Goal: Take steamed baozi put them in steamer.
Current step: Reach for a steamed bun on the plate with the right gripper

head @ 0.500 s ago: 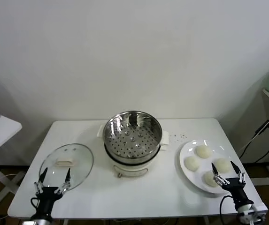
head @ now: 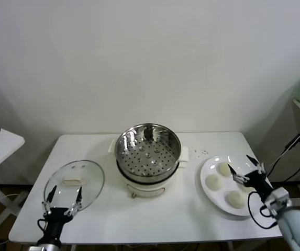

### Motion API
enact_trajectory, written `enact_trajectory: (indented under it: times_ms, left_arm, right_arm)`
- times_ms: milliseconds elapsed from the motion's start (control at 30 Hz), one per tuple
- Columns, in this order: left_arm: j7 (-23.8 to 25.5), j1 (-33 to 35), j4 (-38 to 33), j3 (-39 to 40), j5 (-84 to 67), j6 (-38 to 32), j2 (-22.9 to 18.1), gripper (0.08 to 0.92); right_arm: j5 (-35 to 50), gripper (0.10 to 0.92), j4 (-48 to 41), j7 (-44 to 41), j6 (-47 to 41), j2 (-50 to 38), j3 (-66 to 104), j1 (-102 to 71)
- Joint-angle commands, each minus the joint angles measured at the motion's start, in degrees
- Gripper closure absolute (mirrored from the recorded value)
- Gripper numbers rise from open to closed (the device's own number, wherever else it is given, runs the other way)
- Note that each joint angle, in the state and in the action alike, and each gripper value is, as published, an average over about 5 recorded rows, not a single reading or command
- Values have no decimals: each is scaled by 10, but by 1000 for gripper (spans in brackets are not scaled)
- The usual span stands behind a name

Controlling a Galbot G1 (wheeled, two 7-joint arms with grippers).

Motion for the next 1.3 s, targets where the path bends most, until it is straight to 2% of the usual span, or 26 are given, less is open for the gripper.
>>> enact_trajectory:
  times_ms: [33, 167, 333, 533, 800, 1300]
  left_arm:
    - [1, 0, -1, 9, 1, -5, -1, 177]
    - [0, -2, 5, 10, 3, -5, -5, 177]
    - [-1, -1, 15, 13, 5, -5, -4, 177]
    - [-2, -5, 19, 11, 5, 4, -5, 177]
    - [-8, -8, 29, 6, 1, 11, -2, 177]
    - [-10, -19, 39, -1, -11, 22, -5, 177]
  right_arm:
    - [-21, 203, -83, -102, -49, -168, -167, 185]
    - [-36, 203, -173, -218, 0, -201, -356, 373]
    - [-60, 203, -266, -364, 54, -175, -588, 600]
    - [-62, 203, -342, -448, 80, -120, -826, 790]
    - [-64, 203, -425, -463, 88, -27, -912, 830]
    - [-104, 203, -492, -405, 92, 62, -855, 745]
